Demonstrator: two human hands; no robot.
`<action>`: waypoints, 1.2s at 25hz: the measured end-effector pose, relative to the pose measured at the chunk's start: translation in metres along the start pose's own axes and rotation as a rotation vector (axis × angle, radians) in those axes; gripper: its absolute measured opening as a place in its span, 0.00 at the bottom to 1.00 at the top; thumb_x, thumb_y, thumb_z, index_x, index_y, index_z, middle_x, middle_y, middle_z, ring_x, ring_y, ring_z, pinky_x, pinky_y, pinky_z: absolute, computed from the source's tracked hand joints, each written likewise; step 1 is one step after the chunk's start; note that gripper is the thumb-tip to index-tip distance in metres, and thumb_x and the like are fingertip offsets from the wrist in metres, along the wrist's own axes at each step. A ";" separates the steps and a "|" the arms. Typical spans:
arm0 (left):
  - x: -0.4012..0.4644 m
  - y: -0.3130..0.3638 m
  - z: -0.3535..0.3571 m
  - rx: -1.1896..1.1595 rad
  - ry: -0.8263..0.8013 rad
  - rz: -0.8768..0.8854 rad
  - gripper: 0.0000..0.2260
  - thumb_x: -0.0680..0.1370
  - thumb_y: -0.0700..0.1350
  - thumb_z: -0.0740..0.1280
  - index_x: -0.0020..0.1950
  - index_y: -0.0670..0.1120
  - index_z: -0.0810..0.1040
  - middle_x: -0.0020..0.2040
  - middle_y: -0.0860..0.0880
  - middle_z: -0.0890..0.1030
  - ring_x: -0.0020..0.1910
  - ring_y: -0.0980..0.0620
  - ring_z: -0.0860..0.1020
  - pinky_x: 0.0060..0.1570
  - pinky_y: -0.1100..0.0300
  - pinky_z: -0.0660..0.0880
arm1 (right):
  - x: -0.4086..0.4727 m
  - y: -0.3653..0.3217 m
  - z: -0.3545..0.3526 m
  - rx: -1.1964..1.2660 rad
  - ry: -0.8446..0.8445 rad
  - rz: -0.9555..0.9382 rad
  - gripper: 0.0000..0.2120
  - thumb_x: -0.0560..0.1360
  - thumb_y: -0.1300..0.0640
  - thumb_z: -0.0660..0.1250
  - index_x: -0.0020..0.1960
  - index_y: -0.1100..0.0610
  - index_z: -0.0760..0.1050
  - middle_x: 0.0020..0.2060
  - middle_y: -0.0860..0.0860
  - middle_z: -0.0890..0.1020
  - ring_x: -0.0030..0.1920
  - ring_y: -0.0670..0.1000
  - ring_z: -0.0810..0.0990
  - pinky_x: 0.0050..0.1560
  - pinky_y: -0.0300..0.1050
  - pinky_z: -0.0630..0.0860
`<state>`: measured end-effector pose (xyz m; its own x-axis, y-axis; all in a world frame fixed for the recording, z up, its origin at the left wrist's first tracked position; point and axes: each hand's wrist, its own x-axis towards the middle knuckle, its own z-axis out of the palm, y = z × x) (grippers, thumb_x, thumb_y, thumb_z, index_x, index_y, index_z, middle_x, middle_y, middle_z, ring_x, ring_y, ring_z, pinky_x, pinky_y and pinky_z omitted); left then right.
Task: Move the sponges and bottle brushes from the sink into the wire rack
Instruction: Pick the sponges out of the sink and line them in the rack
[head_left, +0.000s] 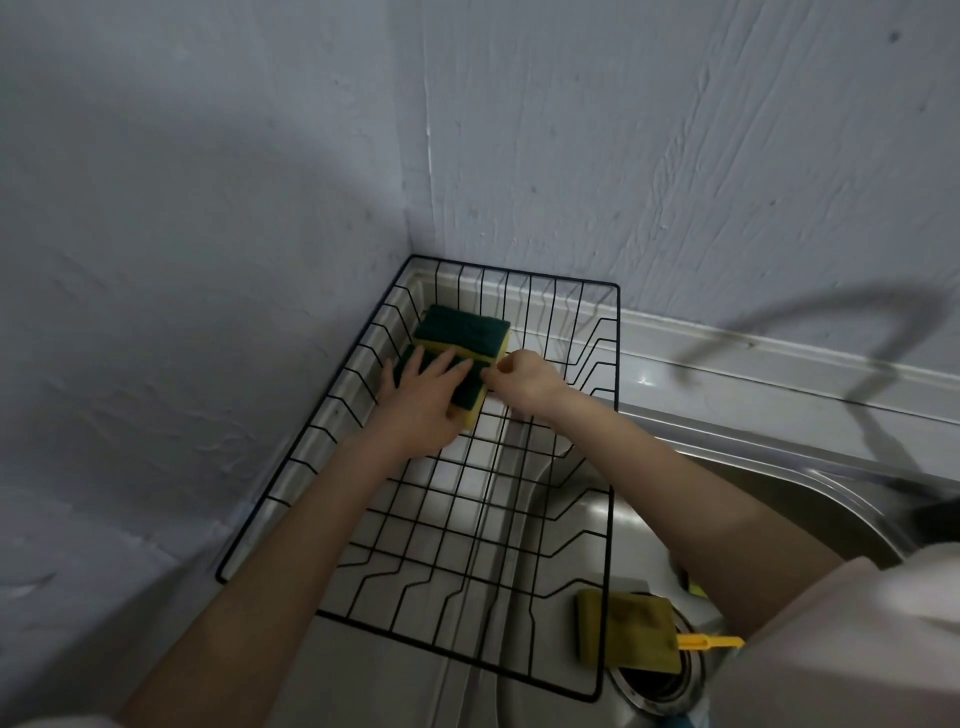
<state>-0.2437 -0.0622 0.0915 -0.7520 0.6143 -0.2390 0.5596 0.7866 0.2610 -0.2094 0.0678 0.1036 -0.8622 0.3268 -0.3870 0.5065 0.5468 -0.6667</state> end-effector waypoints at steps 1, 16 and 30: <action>-0.004 0.003 -0.003 -0.005 0.005 -0.002 0.28 0.77 0.47 0.59 0.74 0.51 0.51 0.78 0.49 0.48 0.76 0.43 0.44 0.72 0.39 0.40 | -0.005 -0.001 -0.003 -0.031 -0.003 -0.016 0.11 0.78 0.54 0.58 0.49 0.61 0.74 0.47 0.57 0.75 0.47 0.53 0.73 0.33 0.38 0.67; -0.110 0.105 -0.048 -0.098 0.221 0.226 0.20 0.78 0.45 0.59 0.70 0.46 0.64 0.70 0.44 0.69 0.68 0.46 0.67 0.67 0.51 0.66 | -0.149 0.042 -0.076 -0.212 0.243 -0.241 0.19 0.77 0.58 0.58 0.67 0.59 0.68 0.65 0.58 0.75 0.65 0.57 0.73 0.65 0.45 0.67; -0.114 0.211 0.031 -0.226 0.031 0.266 0.18 0.76 0.42 0.62 0.66 0.43 0.69 0.64 0.42 0.74 0.64 0.43 0.72 0.63 0.52 0.68 | -0.185 0.164 -0.115 -0.354 0.162 -0.130 0.21 0.77 0.58 0.60 0.69 0.60 0.66 0.66 0.59 0.74 0.67 0.58 0.72 0.65 0.45 0.67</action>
<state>-0.0289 0.0359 0.1443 -0.6022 0.7912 -0.1070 0.6489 0.5631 0.5117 0.0341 0.1857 0.1392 -0.9212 0.3396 -0.1899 0.3890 0.8135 -0.4323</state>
